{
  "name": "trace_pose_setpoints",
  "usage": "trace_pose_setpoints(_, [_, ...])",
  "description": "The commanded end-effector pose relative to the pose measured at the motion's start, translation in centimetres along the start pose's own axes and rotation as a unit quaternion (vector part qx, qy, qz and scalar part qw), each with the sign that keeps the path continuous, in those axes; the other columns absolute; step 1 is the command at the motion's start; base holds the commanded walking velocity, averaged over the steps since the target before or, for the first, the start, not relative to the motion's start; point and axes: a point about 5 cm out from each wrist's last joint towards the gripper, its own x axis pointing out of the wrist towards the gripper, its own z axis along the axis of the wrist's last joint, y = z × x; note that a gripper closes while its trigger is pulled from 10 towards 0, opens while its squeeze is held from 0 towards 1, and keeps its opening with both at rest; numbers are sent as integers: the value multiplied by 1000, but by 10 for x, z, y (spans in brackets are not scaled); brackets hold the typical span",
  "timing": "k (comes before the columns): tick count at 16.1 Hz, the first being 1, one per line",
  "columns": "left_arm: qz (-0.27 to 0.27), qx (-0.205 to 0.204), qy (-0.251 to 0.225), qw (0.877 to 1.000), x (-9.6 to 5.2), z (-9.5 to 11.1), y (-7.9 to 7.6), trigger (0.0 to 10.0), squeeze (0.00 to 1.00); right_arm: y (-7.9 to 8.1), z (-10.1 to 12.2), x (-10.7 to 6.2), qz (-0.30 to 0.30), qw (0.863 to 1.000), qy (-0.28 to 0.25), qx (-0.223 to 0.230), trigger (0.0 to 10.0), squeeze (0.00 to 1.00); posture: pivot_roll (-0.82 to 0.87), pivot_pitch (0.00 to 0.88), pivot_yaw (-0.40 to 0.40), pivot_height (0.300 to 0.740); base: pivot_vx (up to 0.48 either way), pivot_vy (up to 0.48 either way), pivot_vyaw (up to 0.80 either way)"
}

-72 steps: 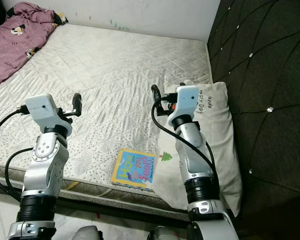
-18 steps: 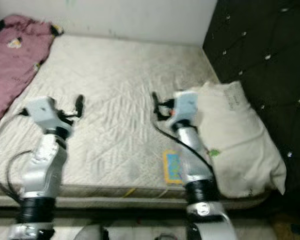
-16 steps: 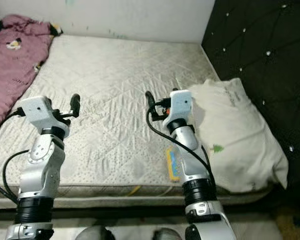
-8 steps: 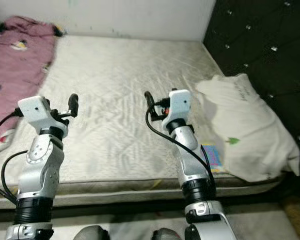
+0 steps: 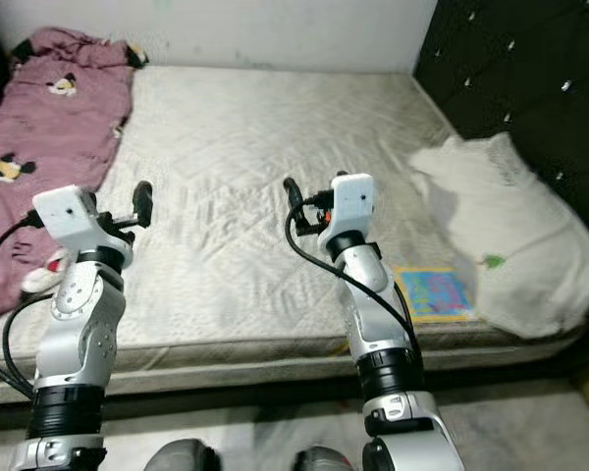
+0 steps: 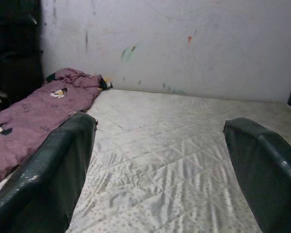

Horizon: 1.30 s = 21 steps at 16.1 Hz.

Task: Clean up the room

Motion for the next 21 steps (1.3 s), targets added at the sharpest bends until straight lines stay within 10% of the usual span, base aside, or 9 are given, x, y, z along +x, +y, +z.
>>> trace_pose_setpoints(1, [-10, -4, 6, 1000, 0, -2, -8, 10000, 0, -11, -2, -3, -18, 1000, 8, -1, 10000, 0, 38, 0, -49, 740, 0, 450, 0])
trace_pose_setpoints(14, [-4, -9, 1, 1000, -1, -2, -7, 10000, 0, -10, -4, -4, -9, 1000, 15, -9, 10000, 0, 35, 0, -51, 740, 0, 449, 0])
trace_pose_setpoints(21, [-18, -13, -13, 1000, -2, 1, -10, 10000, 0, -10, -5, -4, -3, 1000, 18, -13, 10000, 0, 33, 0, -53, 740, 142, 0, 0])
